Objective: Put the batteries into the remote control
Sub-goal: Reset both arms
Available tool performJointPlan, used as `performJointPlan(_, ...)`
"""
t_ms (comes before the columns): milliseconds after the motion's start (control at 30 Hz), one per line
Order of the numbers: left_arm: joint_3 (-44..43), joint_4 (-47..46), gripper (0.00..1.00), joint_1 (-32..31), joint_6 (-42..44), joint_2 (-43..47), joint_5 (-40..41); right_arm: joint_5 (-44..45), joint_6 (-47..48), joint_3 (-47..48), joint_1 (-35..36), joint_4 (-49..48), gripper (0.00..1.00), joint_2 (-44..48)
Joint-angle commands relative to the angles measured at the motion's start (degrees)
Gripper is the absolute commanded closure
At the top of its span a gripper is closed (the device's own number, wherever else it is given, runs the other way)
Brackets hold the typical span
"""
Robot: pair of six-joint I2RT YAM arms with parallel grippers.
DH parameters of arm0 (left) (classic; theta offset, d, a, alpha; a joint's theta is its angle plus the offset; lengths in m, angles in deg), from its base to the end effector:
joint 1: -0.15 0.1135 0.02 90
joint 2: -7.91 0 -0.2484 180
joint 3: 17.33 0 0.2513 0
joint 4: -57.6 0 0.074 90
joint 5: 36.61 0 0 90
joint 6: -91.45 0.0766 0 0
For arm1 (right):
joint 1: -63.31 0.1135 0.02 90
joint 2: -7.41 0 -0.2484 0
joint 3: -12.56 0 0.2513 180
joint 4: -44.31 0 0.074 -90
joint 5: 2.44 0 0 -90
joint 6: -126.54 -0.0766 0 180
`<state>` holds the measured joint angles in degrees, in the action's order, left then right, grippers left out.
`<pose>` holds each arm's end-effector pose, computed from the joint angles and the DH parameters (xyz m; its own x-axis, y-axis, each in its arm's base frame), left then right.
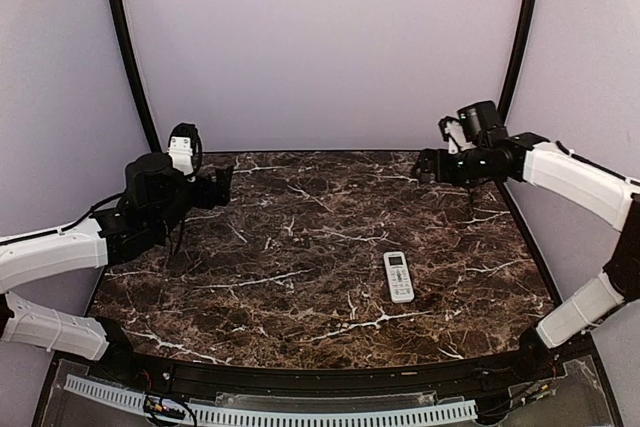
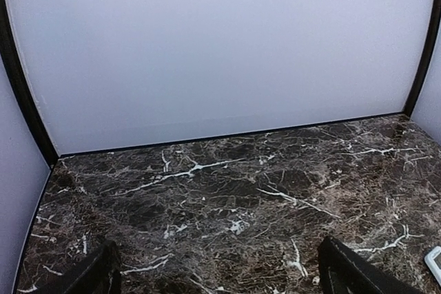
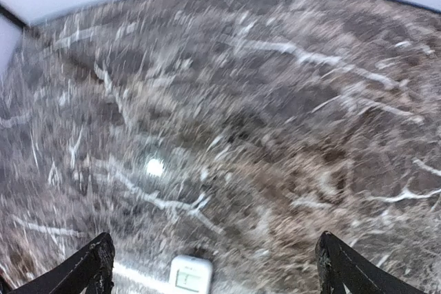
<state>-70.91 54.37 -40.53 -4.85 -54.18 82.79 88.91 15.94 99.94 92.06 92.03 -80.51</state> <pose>0.2463 -0.1621 0.2829 -0.0910 -0.0478 -0.9947 0.1883 0.9800 -0.0644 0.3187 0.1728 0.2470 -0.7767 -0.0249 -0.6294 -0.2071 0.9538 0.2178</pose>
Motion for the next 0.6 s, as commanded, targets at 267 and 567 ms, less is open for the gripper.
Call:
performJointPlan(267, 7.47, -11.13, 0.01, 24.08, -0.11, -1.84, -1.55, -4.32, -0.29, -39.29, -28.22, -42.84, 0.01, 25.52)
performJointPlan(567, 11.91, -22.39, 0.01, 27.01, 5.94, -8.50, -3.07, -1.01, 2.24, -44.27, -28.23, -44.68, 0.01, 30.07)
